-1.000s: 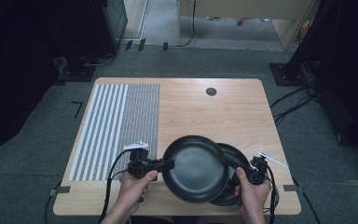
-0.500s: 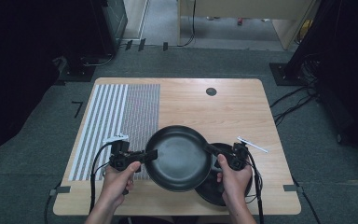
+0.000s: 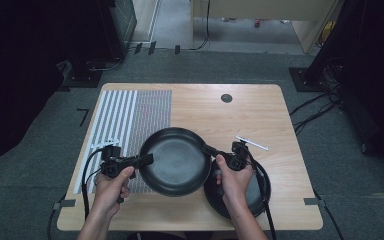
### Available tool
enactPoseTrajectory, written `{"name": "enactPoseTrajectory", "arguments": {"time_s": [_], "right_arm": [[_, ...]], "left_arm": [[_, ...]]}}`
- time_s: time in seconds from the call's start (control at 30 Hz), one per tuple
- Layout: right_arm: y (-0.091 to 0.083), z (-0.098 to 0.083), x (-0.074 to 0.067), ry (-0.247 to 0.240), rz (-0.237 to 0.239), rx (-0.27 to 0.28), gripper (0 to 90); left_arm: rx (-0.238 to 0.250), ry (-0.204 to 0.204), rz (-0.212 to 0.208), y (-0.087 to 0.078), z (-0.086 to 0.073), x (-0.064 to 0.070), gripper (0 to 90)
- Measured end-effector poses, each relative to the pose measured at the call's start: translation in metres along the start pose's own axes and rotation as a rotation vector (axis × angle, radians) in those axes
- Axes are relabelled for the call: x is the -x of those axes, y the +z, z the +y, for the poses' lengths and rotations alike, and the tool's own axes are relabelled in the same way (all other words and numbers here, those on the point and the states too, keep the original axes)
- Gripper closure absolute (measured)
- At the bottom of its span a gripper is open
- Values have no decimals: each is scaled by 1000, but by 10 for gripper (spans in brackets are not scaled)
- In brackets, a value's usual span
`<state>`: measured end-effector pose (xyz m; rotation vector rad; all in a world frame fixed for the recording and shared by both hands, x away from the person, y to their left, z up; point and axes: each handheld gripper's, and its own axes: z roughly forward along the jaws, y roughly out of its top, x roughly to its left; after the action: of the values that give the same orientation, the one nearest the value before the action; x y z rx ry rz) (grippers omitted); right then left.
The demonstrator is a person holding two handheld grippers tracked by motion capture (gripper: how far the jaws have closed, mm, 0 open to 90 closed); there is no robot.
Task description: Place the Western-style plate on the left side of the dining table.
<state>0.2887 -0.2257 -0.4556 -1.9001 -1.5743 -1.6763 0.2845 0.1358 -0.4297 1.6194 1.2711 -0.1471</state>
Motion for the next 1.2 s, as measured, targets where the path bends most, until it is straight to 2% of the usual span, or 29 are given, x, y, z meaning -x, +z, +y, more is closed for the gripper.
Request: {"name": "enactPoseTrajectory", "arguments": {"time_s": [0.7, 1.03, 1.2], "right_arm": [[48, 5, -24, -23, 8, -55, 848], [72, 6, -31, -27, 15, -77, 847], [83, 6, -34, -29, 20, -87, 849]], "left_arm": [[54, -63, 35, -28, 11, -32, 721], [76, -85, 55, -38, 14, -48, 722], [92, -108, 50, -42, 15, -59, 727]]}}
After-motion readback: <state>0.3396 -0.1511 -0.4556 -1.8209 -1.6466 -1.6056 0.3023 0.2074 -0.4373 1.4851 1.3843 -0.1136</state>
